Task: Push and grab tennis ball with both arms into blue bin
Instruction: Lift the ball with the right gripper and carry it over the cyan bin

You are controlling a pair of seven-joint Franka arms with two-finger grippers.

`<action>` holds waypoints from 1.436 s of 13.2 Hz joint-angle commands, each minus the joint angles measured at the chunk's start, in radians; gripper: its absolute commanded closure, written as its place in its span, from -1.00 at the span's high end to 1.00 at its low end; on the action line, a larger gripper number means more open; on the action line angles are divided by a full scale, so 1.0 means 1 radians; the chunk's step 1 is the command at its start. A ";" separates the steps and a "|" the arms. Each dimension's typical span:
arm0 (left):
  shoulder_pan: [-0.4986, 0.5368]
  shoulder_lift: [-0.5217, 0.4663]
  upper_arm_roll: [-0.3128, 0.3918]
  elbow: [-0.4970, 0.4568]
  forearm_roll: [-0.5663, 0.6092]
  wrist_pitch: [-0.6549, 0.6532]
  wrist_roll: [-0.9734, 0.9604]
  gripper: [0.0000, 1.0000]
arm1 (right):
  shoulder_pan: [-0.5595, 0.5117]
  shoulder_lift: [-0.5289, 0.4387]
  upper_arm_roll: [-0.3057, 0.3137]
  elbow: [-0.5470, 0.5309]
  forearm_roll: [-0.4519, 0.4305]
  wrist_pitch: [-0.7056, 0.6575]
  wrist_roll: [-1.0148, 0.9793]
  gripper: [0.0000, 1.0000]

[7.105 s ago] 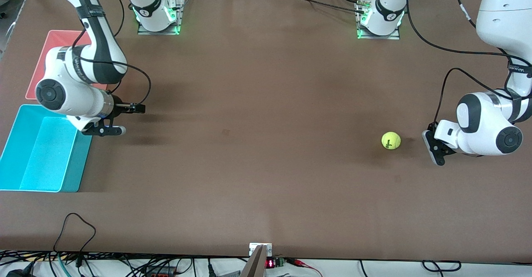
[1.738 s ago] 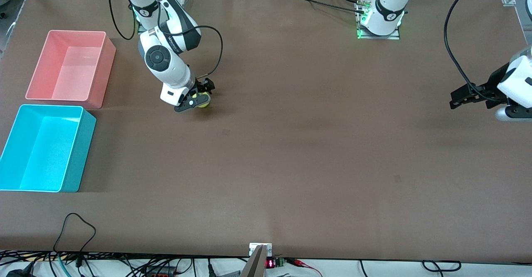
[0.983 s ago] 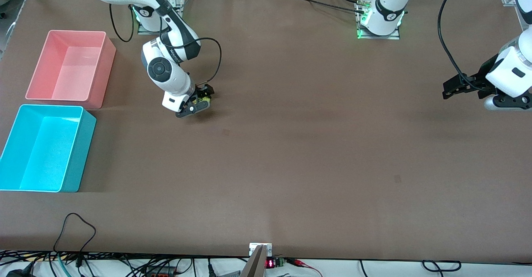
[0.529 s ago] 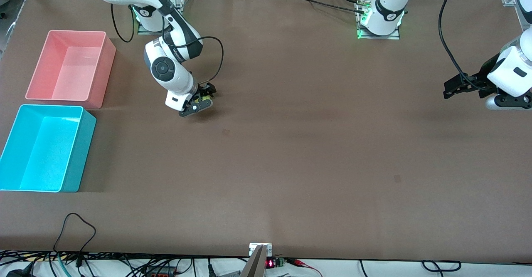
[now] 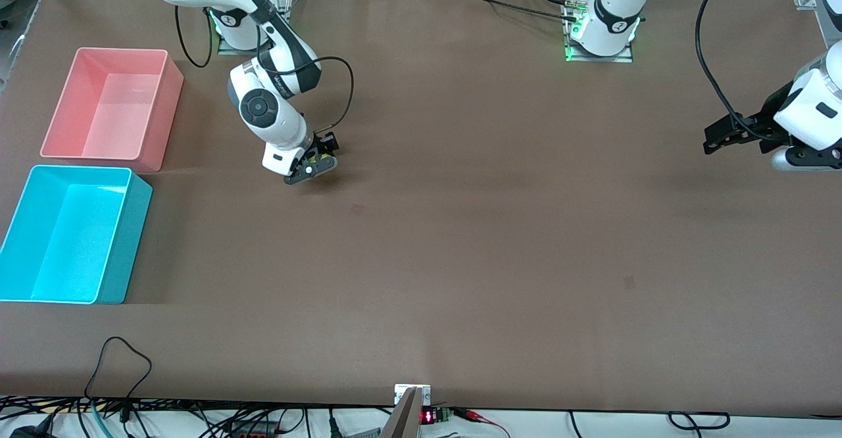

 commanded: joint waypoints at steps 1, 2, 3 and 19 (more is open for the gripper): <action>0.010 -0.014 -0.006 -0.001 -0.013 -0.026 -0.006 1.00 | -0.002 0.019 -0.001 0.007 -0.025 0.013 -0.007 -0.68; 0.010 -0.014 -0.004 -0.001 -0.013 -0.026 -0.006 1.00 | -0.003 0.012 -0.001 0.015 -0.026 0.013 -0.012 -0.82; 0.010 -0.014 -0.003 -0.001 -0.013 -0.026 -0.006 1.00 | -0.006 0.005 -0.007 0.048 -0.037 -0.010 -0.013 -0.89; 0.021 -0.013 0.000 0.001 -0.013 -0.031 0.000 1.00 | -0.144 -0.045 -0.638 0.509 -0.032 -0.555 -0.599 -0.93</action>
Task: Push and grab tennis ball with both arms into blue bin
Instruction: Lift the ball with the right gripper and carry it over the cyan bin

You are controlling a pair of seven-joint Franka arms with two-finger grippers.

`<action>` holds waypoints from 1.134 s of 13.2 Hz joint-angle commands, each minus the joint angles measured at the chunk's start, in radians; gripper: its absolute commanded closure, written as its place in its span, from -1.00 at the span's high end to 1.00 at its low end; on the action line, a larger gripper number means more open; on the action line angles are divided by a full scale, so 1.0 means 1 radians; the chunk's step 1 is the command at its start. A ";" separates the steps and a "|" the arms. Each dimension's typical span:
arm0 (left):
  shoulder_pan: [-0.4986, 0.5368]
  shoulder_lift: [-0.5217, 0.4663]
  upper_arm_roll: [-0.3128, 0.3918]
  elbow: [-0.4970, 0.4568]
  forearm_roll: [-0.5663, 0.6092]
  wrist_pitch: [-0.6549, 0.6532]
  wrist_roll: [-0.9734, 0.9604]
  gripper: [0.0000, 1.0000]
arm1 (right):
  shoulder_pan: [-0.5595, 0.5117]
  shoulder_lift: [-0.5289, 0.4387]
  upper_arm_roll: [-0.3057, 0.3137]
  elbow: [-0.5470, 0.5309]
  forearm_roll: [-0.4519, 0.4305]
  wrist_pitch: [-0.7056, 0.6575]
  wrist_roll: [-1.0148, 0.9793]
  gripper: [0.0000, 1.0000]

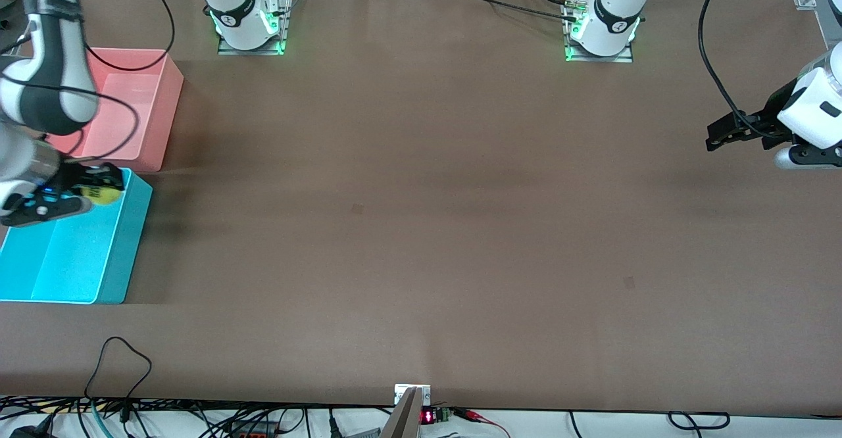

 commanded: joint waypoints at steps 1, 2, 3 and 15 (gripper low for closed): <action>0.011 -0.011 -0.005 0.001 -0.013 -0.018 0.000 1.00 | -0.073 0.067 -0.002 0.018 -0.015 0.057 -0.055 -0.93; 0.011 -0.013 -0.005 0.001 -0.011 -0.018 0.000 1.00 | -0.093 0.090 -0.002 0.018 -0.027 0.091 -0.072 -0.93; 0.011 -0.013 -0.007 0.002 -0.011 -0.021 0.003 1.00 | -0.108 0.113 -0.003 0.018 -0.036 0.122 -0.082 -0.93; 0.009 -0.011 -0.016 0.018 -0.013 -0.060 -0.005 1.00 | -0.193 0.325 -0.005 0.000 -0.029 0.268 -0.079 -0.59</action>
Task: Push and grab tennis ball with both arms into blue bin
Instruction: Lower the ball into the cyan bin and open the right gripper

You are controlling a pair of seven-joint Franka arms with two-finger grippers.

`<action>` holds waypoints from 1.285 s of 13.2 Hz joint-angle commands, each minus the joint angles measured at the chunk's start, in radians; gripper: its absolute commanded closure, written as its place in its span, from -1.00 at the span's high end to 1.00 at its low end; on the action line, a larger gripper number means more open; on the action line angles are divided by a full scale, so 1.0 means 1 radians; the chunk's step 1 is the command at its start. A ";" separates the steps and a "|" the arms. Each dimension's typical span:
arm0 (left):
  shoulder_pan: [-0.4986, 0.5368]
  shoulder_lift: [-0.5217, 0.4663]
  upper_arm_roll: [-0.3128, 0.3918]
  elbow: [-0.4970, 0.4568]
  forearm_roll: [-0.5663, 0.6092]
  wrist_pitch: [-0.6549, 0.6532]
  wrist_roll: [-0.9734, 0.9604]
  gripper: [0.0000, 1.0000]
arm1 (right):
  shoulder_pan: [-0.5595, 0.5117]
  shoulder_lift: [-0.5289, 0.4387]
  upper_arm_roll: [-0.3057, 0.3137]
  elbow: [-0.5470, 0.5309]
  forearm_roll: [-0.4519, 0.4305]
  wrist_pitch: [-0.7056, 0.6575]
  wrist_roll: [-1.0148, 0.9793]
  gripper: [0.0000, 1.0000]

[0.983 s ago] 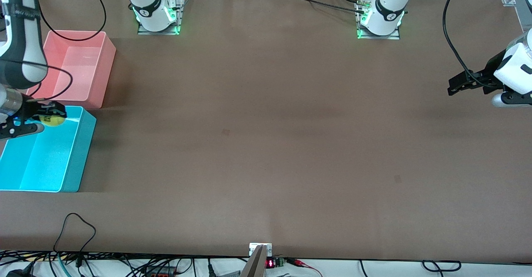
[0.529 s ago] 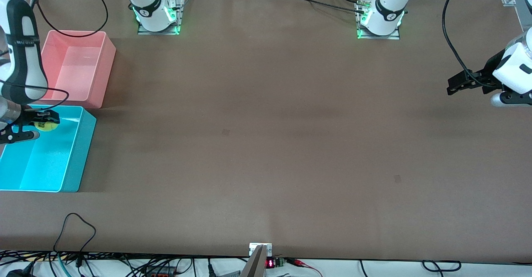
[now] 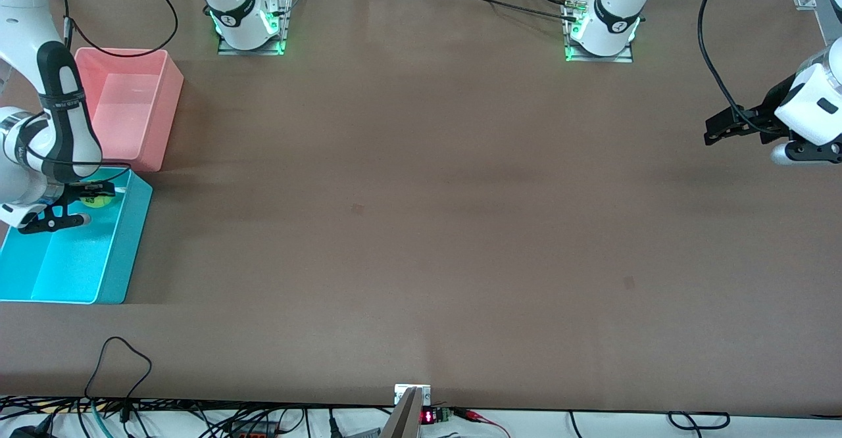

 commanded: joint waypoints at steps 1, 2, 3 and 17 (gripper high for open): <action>0.007 -0.010 -0.002 0.009 -0.013 -0.021 -0.005 1.00 | -0.011 -0.001 0.006 0.002 -0.003 0.018 -0.007 -0.38; 0.007 -0.010 -0.002 0.009 -0.013 -0.021 -0.005 1.00 | -0.011 0.002 0.006 0.002 -0.002 0.021 -0.006 -0.09; 0.007 -0.010 -0.002 0.009 -0.013 -0.021 -0.005 1.00 | -0.011 0.007 0.006 0.004 0.001 0.022 -0.006 0.30; 0.005 -0.013 -0.005 0.009 -0.013 -0.029 -0.003 1.00 | 0.046 -0.281 0.057 0.083 0.110 -0.198 0.002 1.00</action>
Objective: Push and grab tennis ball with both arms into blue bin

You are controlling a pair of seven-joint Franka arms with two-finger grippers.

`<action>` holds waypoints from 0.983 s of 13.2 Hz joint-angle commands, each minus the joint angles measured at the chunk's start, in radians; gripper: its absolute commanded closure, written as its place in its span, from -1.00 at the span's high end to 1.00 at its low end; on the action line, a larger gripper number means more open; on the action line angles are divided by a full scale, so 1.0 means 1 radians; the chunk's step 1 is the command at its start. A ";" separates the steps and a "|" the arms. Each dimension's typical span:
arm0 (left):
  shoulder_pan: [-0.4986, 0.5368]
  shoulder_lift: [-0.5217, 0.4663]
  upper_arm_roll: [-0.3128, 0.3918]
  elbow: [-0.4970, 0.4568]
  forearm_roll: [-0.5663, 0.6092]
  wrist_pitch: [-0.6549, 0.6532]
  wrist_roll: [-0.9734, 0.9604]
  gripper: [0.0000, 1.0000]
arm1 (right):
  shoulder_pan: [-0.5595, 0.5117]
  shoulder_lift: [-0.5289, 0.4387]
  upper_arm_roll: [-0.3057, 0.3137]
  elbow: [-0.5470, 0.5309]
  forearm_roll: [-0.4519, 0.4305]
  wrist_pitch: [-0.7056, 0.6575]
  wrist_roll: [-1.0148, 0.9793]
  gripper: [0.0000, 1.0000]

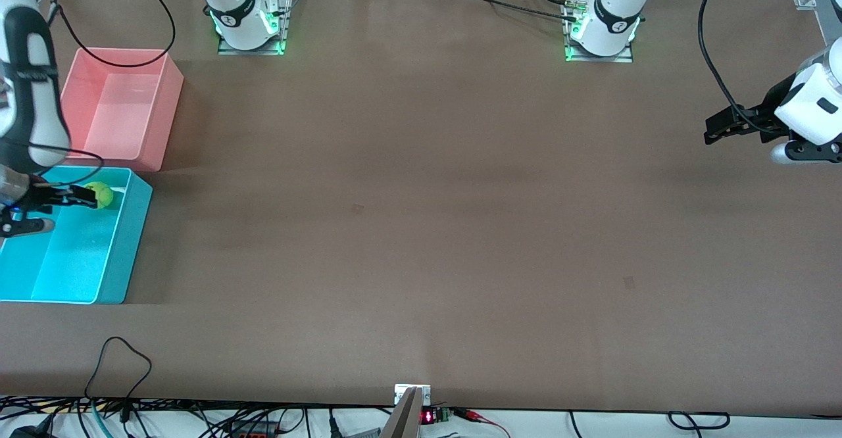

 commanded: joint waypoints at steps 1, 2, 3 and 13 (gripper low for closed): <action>0.004 -0.013 -0.005 0.008 -0.013 -0.022 -0.003 1.00 | 0.029 -0.119 0.027 0.020 0.019 -0.125 0.005 1.00; 0.004 -0.013 -0.005 0.010 -0.013 -0.020 -0.003 1.00 | 0.038 -0.147 0.067 0.061 0.009 -0.181 0.009 1.00; 0.002 -0.013 -0.005 0.013 -0.014 -0.020 -0.003 1.00 | 0.040 -0.161 0.096 0.099 0.004 -0.238 0.017 1.00; 0.000 -0.012 -0.005 0.024 -0.039 -0.012 -0.005 1.00 | 0.118 -0.320 0.247 0.215 -0.060 -0.577 0.391 1.00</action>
